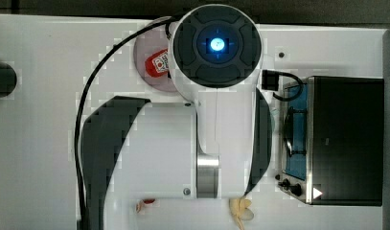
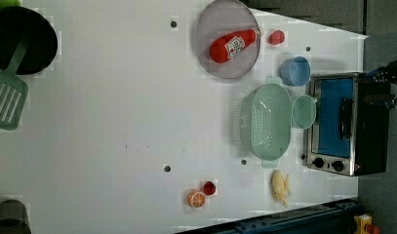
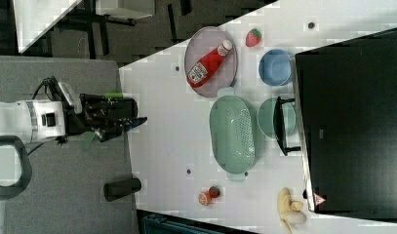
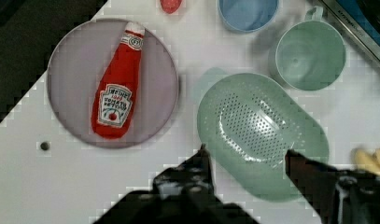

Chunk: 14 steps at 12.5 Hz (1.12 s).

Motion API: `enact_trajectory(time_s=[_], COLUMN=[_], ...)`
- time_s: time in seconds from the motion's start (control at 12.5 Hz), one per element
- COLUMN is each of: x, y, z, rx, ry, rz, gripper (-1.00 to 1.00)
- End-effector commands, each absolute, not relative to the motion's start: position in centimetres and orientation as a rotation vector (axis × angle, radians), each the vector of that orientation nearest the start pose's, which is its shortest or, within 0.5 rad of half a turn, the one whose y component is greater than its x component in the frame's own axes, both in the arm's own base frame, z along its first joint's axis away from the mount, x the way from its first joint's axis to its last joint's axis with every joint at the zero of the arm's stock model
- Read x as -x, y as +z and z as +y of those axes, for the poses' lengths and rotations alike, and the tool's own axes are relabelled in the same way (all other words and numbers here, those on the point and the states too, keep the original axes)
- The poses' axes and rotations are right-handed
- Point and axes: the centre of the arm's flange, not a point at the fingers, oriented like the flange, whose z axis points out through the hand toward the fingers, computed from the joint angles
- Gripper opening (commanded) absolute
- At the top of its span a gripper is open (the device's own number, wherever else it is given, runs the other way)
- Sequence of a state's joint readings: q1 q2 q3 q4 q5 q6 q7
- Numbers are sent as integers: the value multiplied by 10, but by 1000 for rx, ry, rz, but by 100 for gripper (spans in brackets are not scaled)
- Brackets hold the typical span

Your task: Drag strainer right to left.

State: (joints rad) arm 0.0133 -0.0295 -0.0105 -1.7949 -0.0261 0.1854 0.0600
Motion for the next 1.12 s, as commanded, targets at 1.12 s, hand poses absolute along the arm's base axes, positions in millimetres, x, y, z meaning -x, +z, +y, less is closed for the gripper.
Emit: enact_trajectory(time_s=[1.12], x=[-483], y=[419], z=[-18], rx=[2676], ry=[151], rz=[1845], gripper=[100])
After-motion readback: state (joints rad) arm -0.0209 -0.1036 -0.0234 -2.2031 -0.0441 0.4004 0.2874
